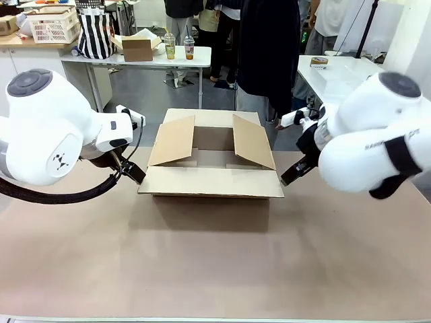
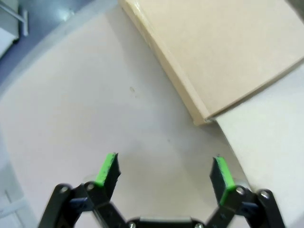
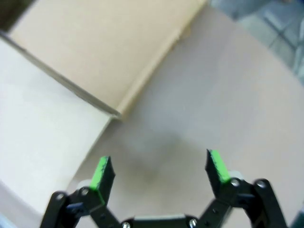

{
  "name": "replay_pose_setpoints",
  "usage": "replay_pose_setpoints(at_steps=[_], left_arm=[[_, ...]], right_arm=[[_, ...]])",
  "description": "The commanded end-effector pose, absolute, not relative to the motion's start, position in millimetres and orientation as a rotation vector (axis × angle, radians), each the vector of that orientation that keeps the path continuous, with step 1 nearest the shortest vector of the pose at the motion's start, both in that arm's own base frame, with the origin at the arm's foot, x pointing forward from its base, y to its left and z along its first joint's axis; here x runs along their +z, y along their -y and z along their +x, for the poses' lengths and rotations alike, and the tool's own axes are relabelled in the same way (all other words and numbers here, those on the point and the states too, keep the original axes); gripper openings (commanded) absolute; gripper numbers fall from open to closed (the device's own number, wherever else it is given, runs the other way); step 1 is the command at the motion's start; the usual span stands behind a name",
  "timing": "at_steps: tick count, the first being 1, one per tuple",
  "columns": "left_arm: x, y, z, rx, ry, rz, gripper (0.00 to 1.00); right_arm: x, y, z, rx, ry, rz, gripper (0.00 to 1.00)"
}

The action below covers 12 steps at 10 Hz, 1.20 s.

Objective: Pack the gift set into the box.
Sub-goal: Place both hands on the side flaps of the Package Box and spread them outward.

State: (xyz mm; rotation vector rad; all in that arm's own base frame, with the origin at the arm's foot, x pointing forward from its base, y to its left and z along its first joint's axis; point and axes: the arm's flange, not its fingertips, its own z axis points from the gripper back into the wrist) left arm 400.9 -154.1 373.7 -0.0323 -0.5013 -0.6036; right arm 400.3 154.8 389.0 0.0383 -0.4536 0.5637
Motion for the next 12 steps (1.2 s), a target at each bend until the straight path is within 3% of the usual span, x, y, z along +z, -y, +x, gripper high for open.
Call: replay_pose_setpoints(at_steps=[1,3,4,5,6,7,8,10,11,12], left_arm=[[443.8,147.5,386.5,-0.564,0.341,-0.031,1.0],[516.4,136.9,360.9,-0.634,0.379,-0.16,1.0],[534.1,138.3,350.0,-0.628,0.434,-0.125,1.0],[542.4,143.0,343.6,-0.605,0.576,-0.145,1.0],[518.4,143.8,352.3,-0.616,0.393,-0.111,1.0],[518.4,143.8,352.3,-0.616,0.393,-0.111,1.0],[556.5,140.5,336.2,-0.614,0.473,-0.125,1.0],[568.6,99.7,339.7,-0.687,0.505,-0.938,1.0],[567.6,73.5,336.8,-0.64,0.495,-1.214,1.0],[563.0,57.8,335.3,-0.562,0.46,-1.343,1.0]], right_arm=[[478.2,-146.0,392.6,0.436,0.378,0.047,1.0],[540.0,-150.4,369.0,0.525,0.418,0.017,1.0],[551.4,-155.9,358.3,0.571,0.454,0.031,1.0],[550.5,-161.1,346.2,0.577,0.522,0.019,1.0],[550.9,-145.5,360.6,0.502,0.43,0.011,1.0],[569.7,-155.3,347.7,0.536,0.472,0.009,1.0],[548.0,-145.3,346.2,0.483,0.326,0.156,1.0],[564.2,-114.8,337.1,0.253,0.276,0.986,1.0],[565.8,-101.5,331.0,0.094,0.218,1.184,1.0],[568.3,-86.1,326.0,-0.024,0.221,1.303,1.0]])
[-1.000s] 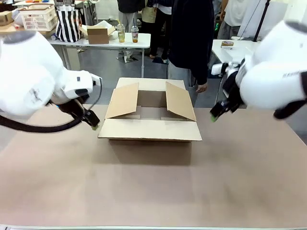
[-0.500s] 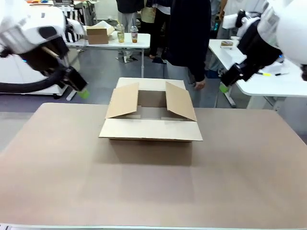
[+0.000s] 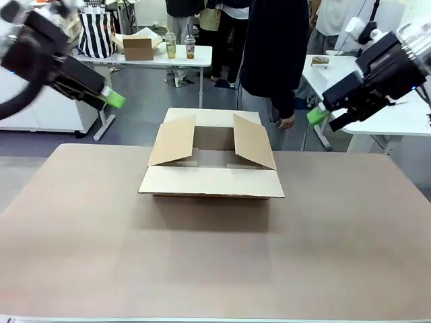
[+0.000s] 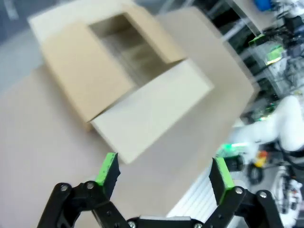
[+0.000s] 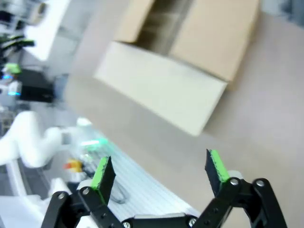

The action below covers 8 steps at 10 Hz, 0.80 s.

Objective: Pack the gift set into the box.
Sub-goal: Place both hands on the side flaps of the Package Box and spread them outward.

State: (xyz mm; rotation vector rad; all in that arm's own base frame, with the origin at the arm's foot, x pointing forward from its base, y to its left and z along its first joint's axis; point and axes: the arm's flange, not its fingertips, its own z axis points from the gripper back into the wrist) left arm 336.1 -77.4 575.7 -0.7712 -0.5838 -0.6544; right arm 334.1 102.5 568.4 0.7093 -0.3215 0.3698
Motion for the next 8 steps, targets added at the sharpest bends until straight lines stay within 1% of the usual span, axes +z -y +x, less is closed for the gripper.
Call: replay_pose_setpoints(at_steps=[1,2,3,4,5,6,8], left_arm=[[558.1,62.9,331.1,-0.537,0.446,-1.389,1.0],[551.1,66.3,322.7,-0.505,0.47,-1.43,1.0],[544.5,65.4,315.5,-0.445,0.524,-1.48,1.0],[543.3,68.5,308.8,-0.388,0.582,-1.442,1.0],[546.9,73.3,304.5,-0.386,0.595,-1.319,1.0],[556.0,57.7,313.4,-0.493,0.562,-1.432,1.0],[556.0,57.7,313.4,-0.493,0.562,-1.432,1.0]], right_arm=[[572.5,-62.9,317.1,-0.125,0.32,1.446,1.0],[572.9,-38.6,309.3,-0.207,0.428,1.552,1.0],[567.4,-19.7,307.7,-0.303,0.477,1.585,1.0],[560.5,-11.4,310.8,-0.359,0.491,1.533,1.0],[555.7,-13.0,315.2,-0.387,0.522,1.456,1.0],[578.8,-7.9,309.5,-0.012,0.338,1.287,1.0],[578.8,-7.9,309.5,-0.012,0.338,1.287,1.0]])
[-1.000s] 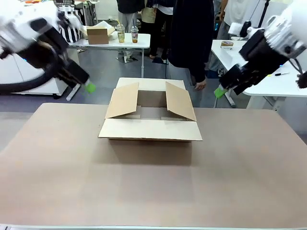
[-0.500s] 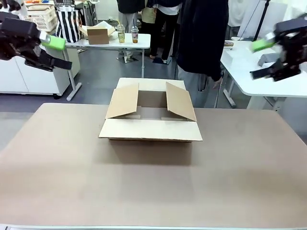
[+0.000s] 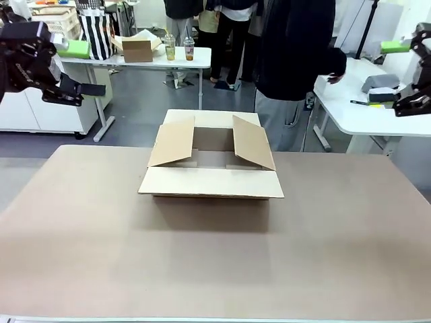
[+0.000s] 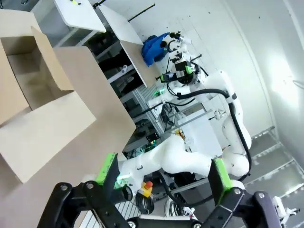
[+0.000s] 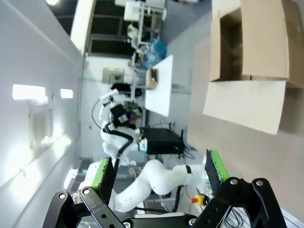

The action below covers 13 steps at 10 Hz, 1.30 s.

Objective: Pack the gift set into the box.
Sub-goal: Place both hands on the side flaps of the Package Box and spread them outward.

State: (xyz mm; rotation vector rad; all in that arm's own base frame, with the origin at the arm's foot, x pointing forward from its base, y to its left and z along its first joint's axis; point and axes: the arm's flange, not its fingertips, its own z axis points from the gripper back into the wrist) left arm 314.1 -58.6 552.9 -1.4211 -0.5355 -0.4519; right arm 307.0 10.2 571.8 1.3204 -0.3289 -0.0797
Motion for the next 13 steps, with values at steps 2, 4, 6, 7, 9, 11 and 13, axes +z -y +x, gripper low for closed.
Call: replay_pose_setpoints(at_steps=[2,4,6,7,9,11,13], left_arm=[[556.0,57.7,313.4,-0.493,0.562,-1.432,1.0],[556.0,57.7,313.4,-0.493,0.562,-1.432,1.0],[556.0,57.7,313.4,-0.493,0.562,-1.432,1.0],[555.3,55.5,310.0,-0.474,0.538,-1.41,1.0],[586.7,108.9,348.7,-0.399,0.412,-1.003,1.0],[587.6,161.7,394.2,-0.409,0.264,-0.729,1.0],[566.3,213.9,414.8,-0.482,0.186,-0.41,1.0]], right_arm=[[578.8,-7.9,309.5,-0.012,0.338,1.287,1.0],[578.8,-7.9,309.5,-0.012,0.338,1.287,1.0],[578.8,-7.9,309.5,-0.012,0.338,1.287,1.0],[578.8,-7.9,309.5,-0.012,0.338,1.287,1.0],[578.8,-7.9,309.5,-0.012,0.338,1.287,1.0],[578.8,-7.9,309.5,-0.012,0.338,1.287,1.0],[578.8,-7.9,309.5,-0.012,0.338,1.287,1.0]])
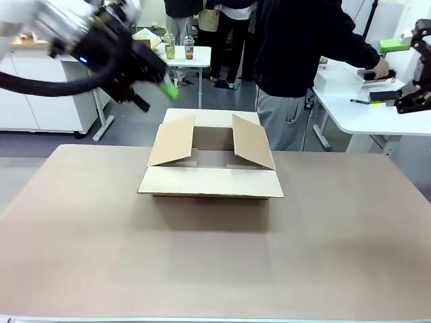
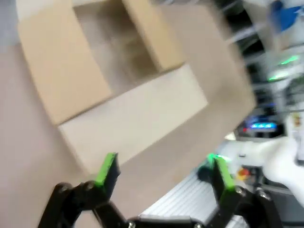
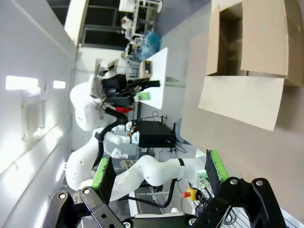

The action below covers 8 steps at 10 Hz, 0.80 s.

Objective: Pack the gift set into the box.
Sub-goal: Place both hands on the side flaps of the Package Box and spread them outward.

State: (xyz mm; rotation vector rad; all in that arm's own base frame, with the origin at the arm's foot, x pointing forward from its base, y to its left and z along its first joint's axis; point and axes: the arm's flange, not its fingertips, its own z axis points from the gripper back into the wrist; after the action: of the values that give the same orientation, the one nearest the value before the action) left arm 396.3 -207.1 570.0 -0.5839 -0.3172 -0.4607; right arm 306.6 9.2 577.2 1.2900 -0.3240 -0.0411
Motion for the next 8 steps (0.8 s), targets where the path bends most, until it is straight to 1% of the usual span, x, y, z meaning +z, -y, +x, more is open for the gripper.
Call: replay_pose_setpoints(at_steps=[1,2,3,4,6,8], left_arm=[[557.2,242.2,420.9,-0.522,0.167,-0.293,1.0],[544.5,268.4,429.3,-0.556,0.147,-0.195,1.0],[532.9,292.7,439.9,-0.579,0.173,-0.087,1.0],[523.5,310.2,450.4,-0.6,0.179,-0.029,1.0],[500.5,329.3,482.5,-0.553,0.195,0.01,1.0],[469.3,335.5,516.0,-0.439,0.271,0.055,1.0]], right_arm=[[578.8,-7.9,309.5,-0.012,0.338,1.287,1.0],[578.8,-7.9,309.5,-0.012,0.338,1.287,1.0],[578.8,-7.9,309.5,-0.012,0.338,1.287,1.0],[578.8,-7.9,309.5,-0.012,0.338,1.287,1.0],[578.8,-7.9,309.5,-0.012,0.338,1.287,1.0],[578.8,-7.9,309.5,-0.012,0.338,1.287,1.0]])
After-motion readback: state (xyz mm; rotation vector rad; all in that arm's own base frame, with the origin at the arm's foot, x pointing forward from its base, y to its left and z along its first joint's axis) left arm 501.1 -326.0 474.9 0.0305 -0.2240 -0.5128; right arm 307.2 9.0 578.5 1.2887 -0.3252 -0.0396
